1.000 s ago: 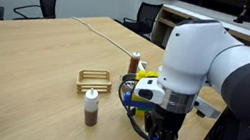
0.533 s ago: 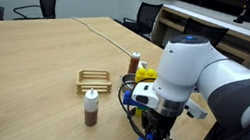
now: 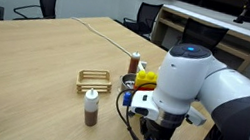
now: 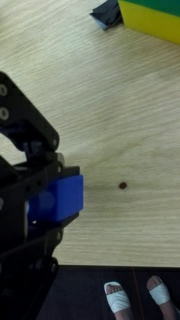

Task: Remove the blue toy from the top of the toy tower and put it on the table

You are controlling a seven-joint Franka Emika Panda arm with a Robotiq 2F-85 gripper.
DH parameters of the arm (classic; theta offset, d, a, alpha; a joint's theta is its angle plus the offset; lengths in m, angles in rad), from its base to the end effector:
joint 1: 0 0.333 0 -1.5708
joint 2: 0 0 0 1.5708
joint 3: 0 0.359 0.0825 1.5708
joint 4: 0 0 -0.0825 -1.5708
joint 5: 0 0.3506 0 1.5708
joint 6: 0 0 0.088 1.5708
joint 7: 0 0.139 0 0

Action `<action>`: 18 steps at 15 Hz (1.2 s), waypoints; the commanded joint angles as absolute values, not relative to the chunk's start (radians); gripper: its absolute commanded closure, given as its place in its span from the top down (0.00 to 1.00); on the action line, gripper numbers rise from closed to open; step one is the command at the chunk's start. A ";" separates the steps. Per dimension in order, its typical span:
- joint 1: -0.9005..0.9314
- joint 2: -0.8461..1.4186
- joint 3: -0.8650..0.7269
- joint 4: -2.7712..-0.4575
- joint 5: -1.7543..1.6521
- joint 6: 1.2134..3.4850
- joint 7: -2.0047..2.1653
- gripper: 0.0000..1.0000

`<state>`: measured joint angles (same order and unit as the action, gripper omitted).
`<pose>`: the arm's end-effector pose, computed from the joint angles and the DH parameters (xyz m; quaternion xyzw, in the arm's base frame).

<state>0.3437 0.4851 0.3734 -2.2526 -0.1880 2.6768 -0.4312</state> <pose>0.4020 0.3576 0.1959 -0.8012 -0.5966 0.0141 0.0430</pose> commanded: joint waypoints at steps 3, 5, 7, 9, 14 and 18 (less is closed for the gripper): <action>0.359 0.511 0.370 -2.233 -0.233 2.676 -0.414 0.10; 0.364 0.525 0.371 -2.224 -0.238 2.676 -0.417 0.10; 0.367 0.545 0.376 -2.210 -0.241 2.679 -0.422 0.10; 0.373 0.559 0.375 -2.196 -0.248 2.677 -0.422 0.10; 0.370 0.580 0.381 -2.173 -0.245 2.666 -0.427 0.62; 0.363 0.579 0.385 -2.164 -0.235 2.653 -0.426 0.89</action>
